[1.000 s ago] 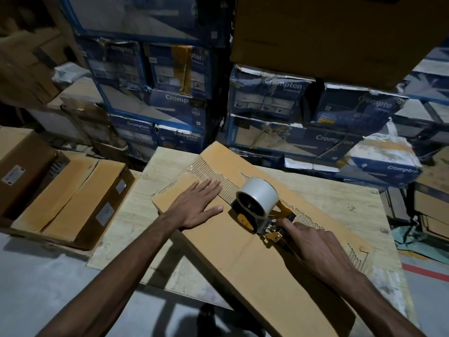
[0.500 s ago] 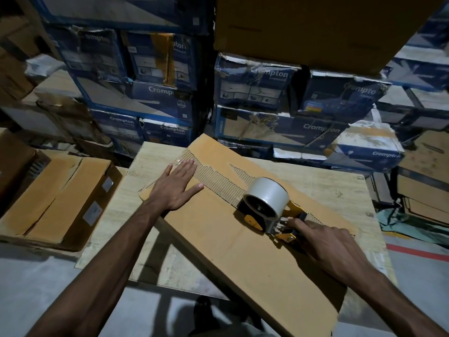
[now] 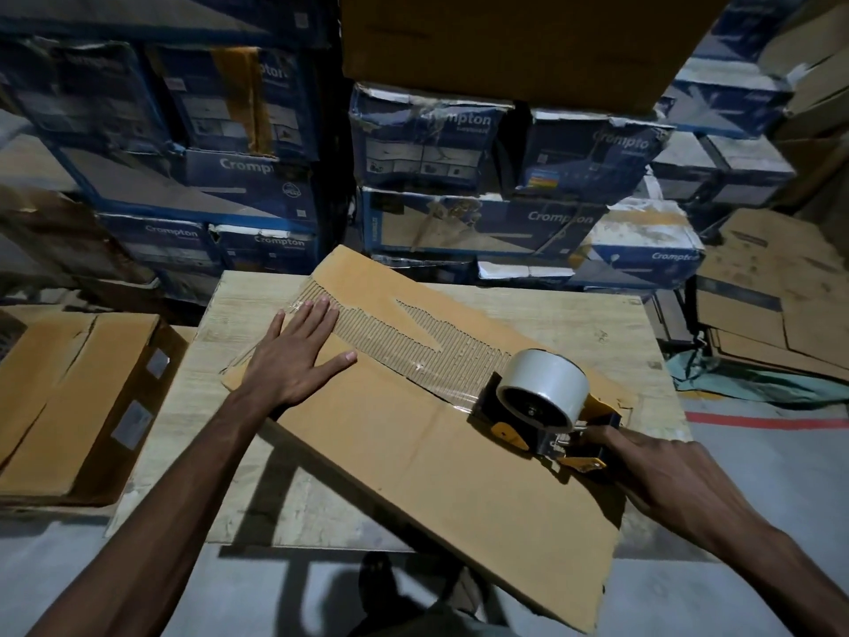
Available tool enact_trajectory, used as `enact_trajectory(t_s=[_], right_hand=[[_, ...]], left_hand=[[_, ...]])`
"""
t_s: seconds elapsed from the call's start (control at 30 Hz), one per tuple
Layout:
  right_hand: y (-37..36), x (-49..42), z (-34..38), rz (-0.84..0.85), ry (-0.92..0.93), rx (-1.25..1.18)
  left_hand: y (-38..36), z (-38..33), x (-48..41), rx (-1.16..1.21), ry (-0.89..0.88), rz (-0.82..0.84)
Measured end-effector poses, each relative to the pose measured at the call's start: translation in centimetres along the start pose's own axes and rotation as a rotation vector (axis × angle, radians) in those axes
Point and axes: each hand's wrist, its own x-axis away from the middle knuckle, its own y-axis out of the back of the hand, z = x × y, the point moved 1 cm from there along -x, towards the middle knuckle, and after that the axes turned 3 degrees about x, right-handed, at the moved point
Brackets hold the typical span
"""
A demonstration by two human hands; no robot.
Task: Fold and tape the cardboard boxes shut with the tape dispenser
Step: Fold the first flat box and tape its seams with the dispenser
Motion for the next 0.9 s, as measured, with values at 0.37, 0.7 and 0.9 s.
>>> enact_trajectory(t_s=[0.37,0.7,0.9], right_hand=[[2.0,2.5,-0.9,-0.008,-0.037,0.032],[4.2,3.6,-2.1,-0.085,0.018,0.008],[0.4,3.6,-2.5,0.004,0.007,-0.094]], left_hand=[[-1.7,-5.1,-0.5,-0.011,-0.265,0.054],[-1.0,-4.4,-0.8,0.049,-0.043,0.014],[-0.9,-4.7,-0.6,0.043,-0.032,0.022]])
